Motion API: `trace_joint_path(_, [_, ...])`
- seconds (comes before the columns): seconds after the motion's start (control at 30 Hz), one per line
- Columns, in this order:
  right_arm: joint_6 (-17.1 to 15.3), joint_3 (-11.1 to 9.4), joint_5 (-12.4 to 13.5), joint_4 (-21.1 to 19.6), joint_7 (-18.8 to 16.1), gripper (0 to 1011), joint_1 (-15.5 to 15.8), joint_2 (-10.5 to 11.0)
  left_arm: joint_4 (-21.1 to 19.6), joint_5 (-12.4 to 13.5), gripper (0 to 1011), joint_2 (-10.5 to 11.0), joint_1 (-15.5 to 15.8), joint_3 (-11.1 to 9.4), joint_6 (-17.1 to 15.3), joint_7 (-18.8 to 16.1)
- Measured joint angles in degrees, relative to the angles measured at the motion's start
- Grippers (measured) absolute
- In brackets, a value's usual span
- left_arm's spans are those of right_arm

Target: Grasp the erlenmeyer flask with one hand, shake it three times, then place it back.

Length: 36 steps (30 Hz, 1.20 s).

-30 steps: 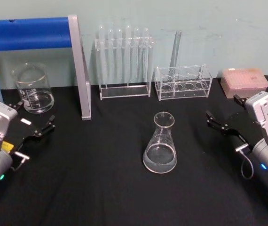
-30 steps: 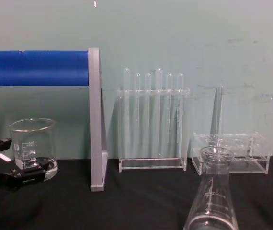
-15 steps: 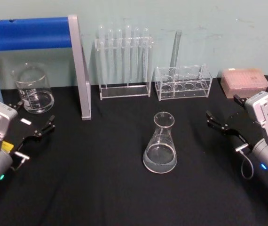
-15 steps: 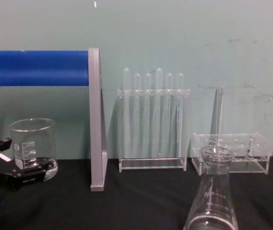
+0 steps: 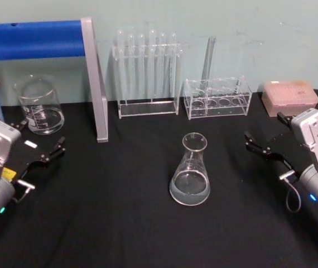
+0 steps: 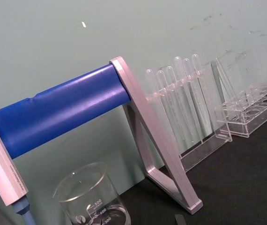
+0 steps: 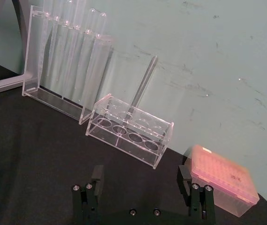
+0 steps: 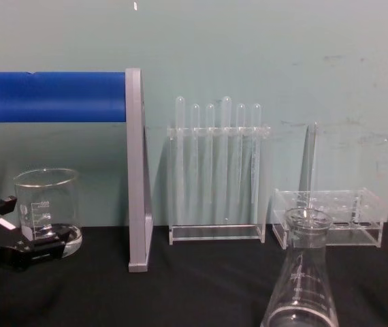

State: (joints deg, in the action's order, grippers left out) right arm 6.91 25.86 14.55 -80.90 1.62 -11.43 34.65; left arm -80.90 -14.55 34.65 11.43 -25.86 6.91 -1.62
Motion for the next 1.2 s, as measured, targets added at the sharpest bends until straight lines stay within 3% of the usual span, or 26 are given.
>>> trace_joint_path(0.47, [-0.5,-2.4,1.5,-2.8,-3.6,1000,2.2,0.8,0.0,0.0,1001,0.0,0.0,0.0,0.0,0.0])
trace_joint_path(0.93, [-3.2,-6.9,10.5,-13.6,-11.9,1000,11.5,3.9,0.0,0.0,1001,0.0,0.0,0.0,0.0,0.0])
trace_joint_path(1.2, [-4.5,-7.7,12.8,-17.1,-14.9,1000,14.4,3.9,0.0,0.0,1001,0.0,0.0,0.0,0.0,0.0])
